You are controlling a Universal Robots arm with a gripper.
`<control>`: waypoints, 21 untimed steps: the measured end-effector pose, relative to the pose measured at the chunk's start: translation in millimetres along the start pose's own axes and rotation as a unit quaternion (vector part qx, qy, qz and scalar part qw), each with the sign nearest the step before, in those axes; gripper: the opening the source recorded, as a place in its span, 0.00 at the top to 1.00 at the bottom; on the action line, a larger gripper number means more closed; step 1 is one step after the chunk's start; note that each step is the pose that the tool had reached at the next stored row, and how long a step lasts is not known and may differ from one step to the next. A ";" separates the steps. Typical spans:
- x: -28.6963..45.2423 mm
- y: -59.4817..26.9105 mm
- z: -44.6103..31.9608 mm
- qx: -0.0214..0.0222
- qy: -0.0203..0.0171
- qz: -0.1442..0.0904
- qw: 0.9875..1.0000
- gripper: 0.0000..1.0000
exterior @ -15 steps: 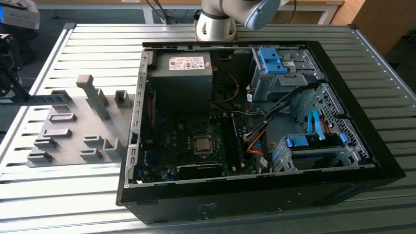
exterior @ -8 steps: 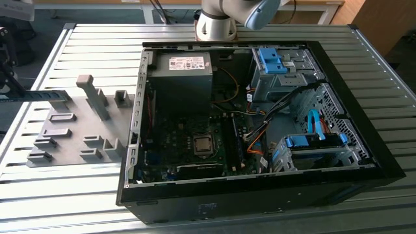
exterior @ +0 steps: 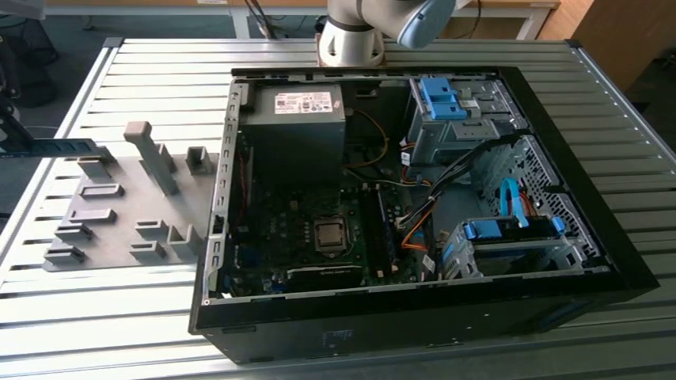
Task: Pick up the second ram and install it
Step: 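Pick up the second ram and move it above second insertion slot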
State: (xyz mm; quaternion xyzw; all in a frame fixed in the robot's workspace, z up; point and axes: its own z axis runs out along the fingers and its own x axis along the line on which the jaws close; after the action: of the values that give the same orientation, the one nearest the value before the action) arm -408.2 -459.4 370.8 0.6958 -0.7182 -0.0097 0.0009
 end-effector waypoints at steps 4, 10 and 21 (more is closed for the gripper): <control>-0.1 0.1 -5.9 0.000 0.000 0.000 1.000 0.86; -0.2 0.2 -16.3 0.000 0.000 0.000 1.000 0.86; -0.9 0.7 -45.6 0.000 0.000 0.000 1.000 0.86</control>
State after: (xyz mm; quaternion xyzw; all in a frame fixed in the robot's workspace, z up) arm -408.2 -459.0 416.4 0.6958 -0.7182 -0.0097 0.0009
